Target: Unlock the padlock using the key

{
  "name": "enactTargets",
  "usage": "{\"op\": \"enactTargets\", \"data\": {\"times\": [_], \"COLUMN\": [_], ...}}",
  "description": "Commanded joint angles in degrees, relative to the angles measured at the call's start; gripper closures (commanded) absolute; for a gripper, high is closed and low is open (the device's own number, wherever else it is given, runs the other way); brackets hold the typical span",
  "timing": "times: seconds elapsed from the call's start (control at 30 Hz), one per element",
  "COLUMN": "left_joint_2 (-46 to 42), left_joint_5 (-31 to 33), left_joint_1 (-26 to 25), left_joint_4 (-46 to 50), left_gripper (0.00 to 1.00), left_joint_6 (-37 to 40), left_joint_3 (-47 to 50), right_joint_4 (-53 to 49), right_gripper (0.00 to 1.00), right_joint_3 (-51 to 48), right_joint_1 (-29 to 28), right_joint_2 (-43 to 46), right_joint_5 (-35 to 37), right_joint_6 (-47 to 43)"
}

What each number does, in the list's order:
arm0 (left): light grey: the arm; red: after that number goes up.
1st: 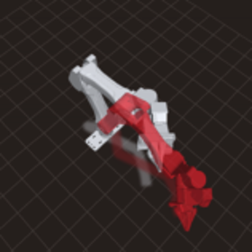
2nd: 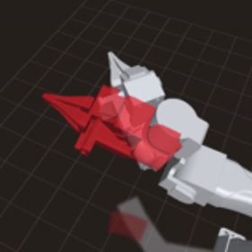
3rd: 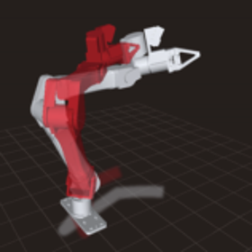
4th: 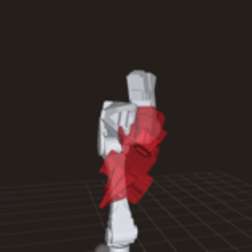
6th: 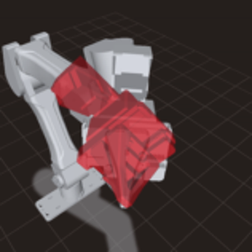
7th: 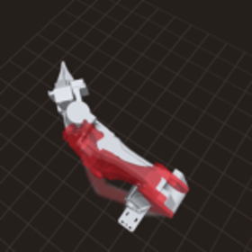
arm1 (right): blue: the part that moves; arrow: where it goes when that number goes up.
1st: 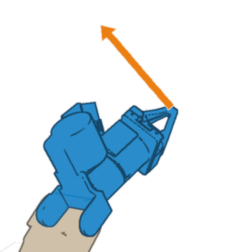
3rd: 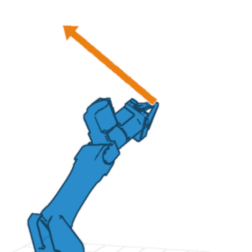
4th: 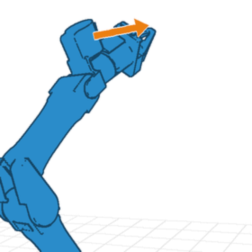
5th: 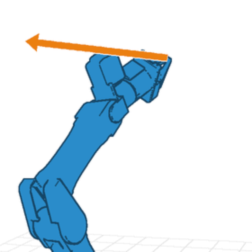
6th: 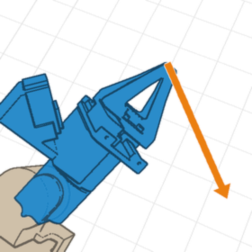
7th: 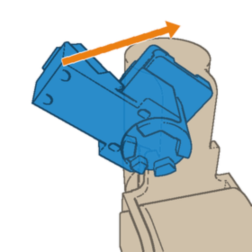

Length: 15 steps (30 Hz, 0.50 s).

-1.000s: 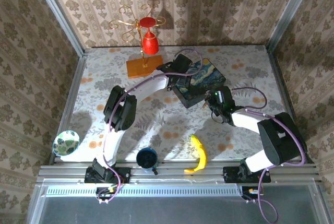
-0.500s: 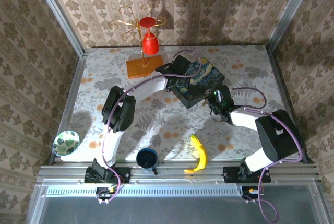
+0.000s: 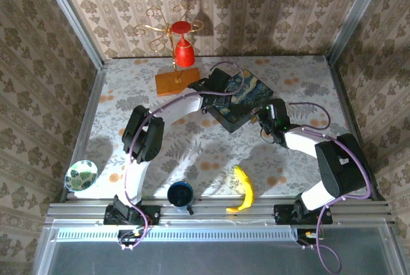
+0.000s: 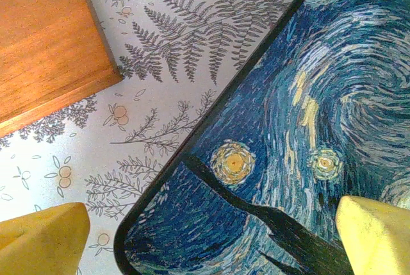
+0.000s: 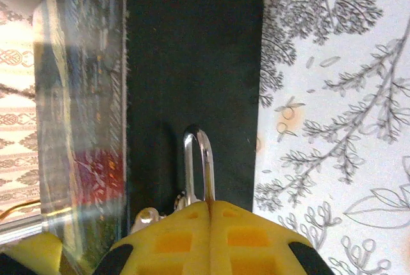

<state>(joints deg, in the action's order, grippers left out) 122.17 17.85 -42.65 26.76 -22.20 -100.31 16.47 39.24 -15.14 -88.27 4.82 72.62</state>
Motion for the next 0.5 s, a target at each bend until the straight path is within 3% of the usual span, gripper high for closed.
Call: {"op": "enactTargets", "data": {"times": [0.0,0.47], "left_joint_2": [1.0,-0.3], "left_joint_5": [0.8,0.8], "left_joint_1": [0.7,0.8], "left_joint_4": [8.3,8.0], "left_gripper": [0.0,0.0], "left_joint_6": [1.0,0.7], "left_joint_3": [3.1,4.7], "right_joint_4": [1.0,0.3], "right_gripper": [1.0,1.0], "right_joint_3": [3.5,5.6], "right_joint_1": [0.3,2.7], "right_joint_2": [-2.1,-4.3], "right_joint_5": [2.2,0.8], "right_joint_6": [-0.4,-1.5]}}
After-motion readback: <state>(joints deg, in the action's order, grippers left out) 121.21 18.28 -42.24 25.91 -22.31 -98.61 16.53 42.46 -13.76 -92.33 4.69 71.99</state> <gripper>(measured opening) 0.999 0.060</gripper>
